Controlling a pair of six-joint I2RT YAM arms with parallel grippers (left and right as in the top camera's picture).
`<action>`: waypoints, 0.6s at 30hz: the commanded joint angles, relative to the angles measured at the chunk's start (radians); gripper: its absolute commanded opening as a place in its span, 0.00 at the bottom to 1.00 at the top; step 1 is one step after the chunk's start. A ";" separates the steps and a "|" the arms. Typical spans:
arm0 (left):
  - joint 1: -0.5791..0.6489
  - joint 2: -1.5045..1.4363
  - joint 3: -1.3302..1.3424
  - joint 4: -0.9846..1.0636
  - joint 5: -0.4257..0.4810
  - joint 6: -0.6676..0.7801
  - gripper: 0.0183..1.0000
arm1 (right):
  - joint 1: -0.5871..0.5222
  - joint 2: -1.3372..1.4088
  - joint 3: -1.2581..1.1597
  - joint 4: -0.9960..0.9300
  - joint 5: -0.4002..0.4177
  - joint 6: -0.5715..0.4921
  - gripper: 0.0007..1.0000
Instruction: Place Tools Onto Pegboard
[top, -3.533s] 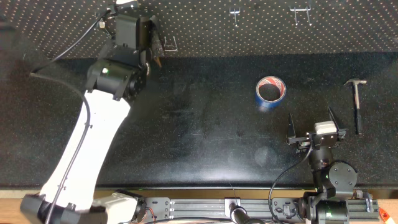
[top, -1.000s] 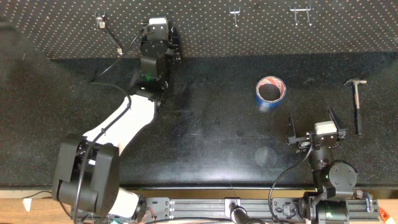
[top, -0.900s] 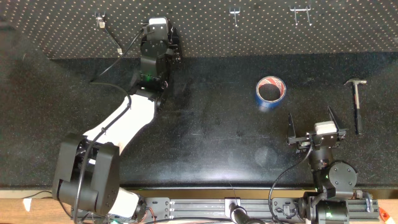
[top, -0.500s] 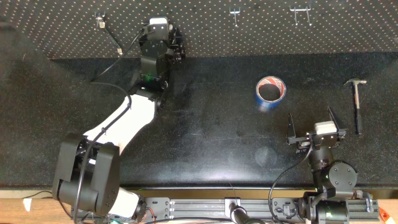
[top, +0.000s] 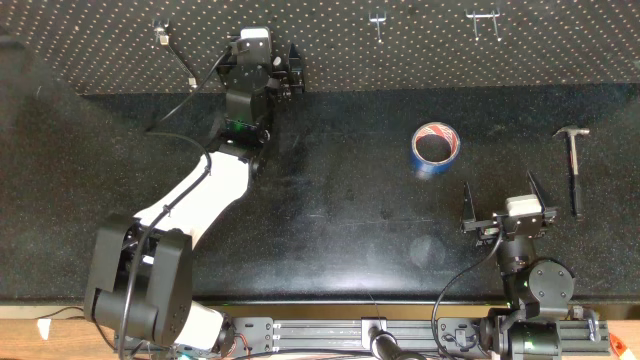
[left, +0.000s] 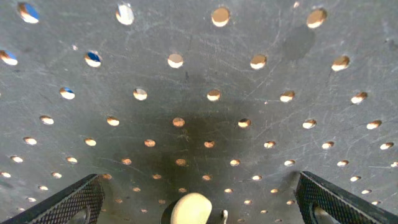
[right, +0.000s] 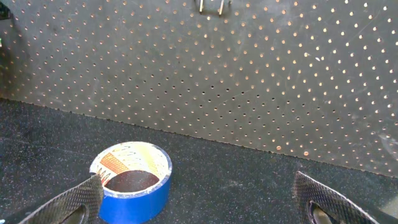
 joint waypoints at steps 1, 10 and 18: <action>0.008 -0.063 0.007 0.005 0.006 0.002 1.00 | -0.005 -0.008 -0.002 -0.006 0.008 -0.006 1.00; 0.015 -0.230 0.007 -0.154 0.007 0.002 1.00 | -0.005 -0.008 -0.002 -0.006 0.008 -0.006 0.99; 0.074 -0.465 -0.017 -0.470 0.010 0.001 1.00 | -0.005 -0.008 -0.002 -0.006 0.008 -0.006 0.99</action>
